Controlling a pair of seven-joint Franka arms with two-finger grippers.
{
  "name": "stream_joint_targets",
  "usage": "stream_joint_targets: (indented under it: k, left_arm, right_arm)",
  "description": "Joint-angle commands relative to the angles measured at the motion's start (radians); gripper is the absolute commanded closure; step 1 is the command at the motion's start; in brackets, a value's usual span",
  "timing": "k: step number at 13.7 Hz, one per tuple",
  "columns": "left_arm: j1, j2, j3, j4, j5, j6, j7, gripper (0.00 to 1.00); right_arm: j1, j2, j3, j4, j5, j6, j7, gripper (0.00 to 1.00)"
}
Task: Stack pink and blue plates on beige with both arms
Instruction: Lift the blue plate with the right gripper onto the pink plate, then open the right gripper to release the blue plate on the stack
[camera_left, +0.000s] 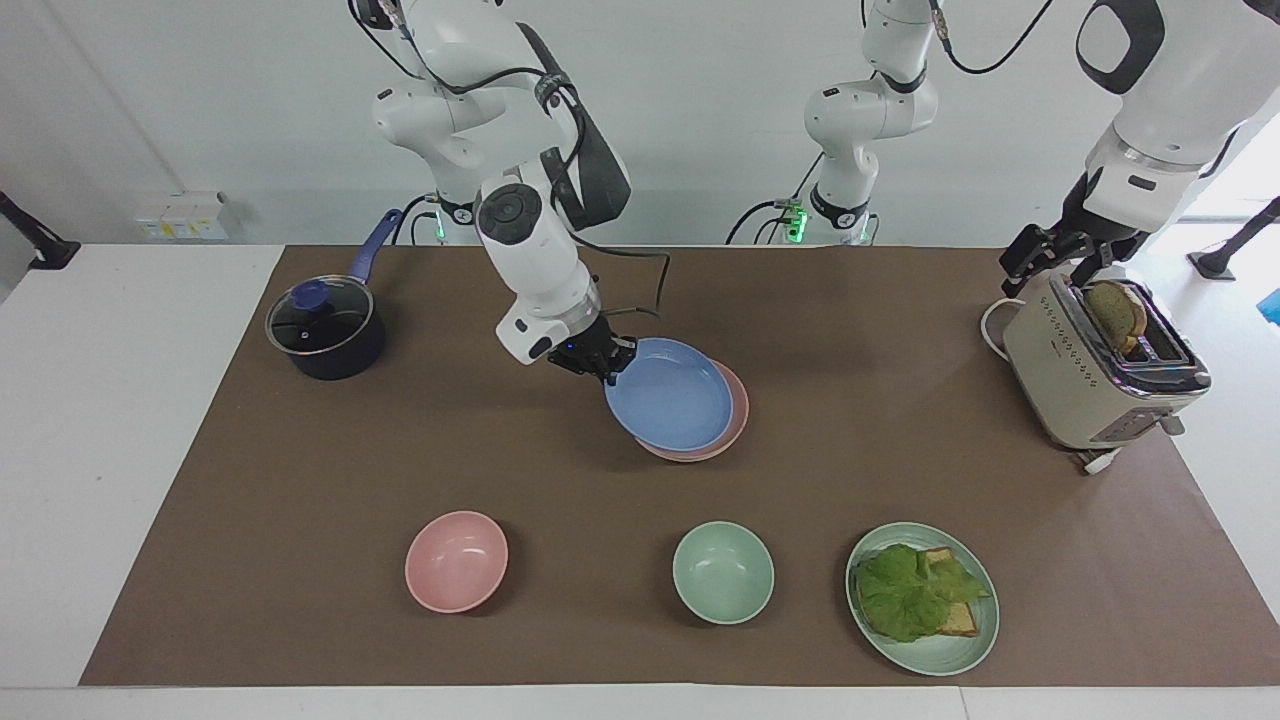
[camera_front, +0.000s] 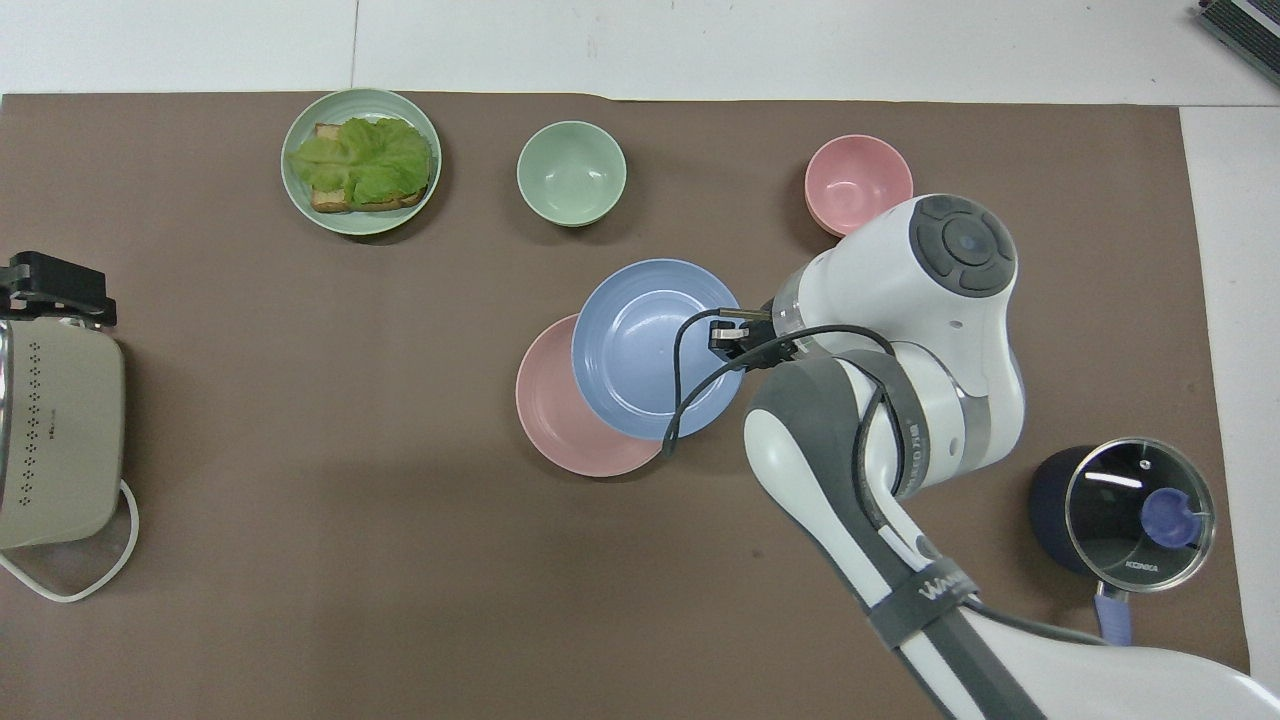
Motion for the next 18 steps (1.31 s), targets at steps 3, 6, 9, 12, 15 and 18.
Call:
stream_joint_targets:
  k: [3,6,9,12,15,18]
  left_arm:
    - [0.005,-0.004,-0.003,0.003,0.013,-0.015,0.001,0.00]
    - [0.005,-0.004,-0.001,0.003,0.013,-0.015,0.001,0.00]
    - [0.008,-0.004,0.000,0.004,0.016,-0.005,0.002,0.00]
    - [-0.008,-0.004,0.017,0.004,0.017,-0.003,0.010,0.00]
    - [-0.089,-0.002,0.086,0.004,0.017,0.000,0.012,0.00]
    - [-0.235,-0.002,0.235,0.003,0.014,0.017,0.013,0.00]
  right_arm:
    - [0.030,0.031,0.004,-0.045,0.048,0.096,0.002,1.00]
    - [0.030,0.034,0.004,-0.057,0.054,0.099,-0.007,1.00]
    - [0.032,0.041,0.006,-0.066,0.068,0.103,-0.048,1.00]
    - [0.030,0.055,0.006,-0.076,0.104,0.126,-0.076,1.00]
    - [0.030,0.061,0.004,-0.089,0.128,0.137,-0.117,1.00]
    - [0.024,0.063,0.006,-0.090,0.129,0.137,-0.129,0.97]
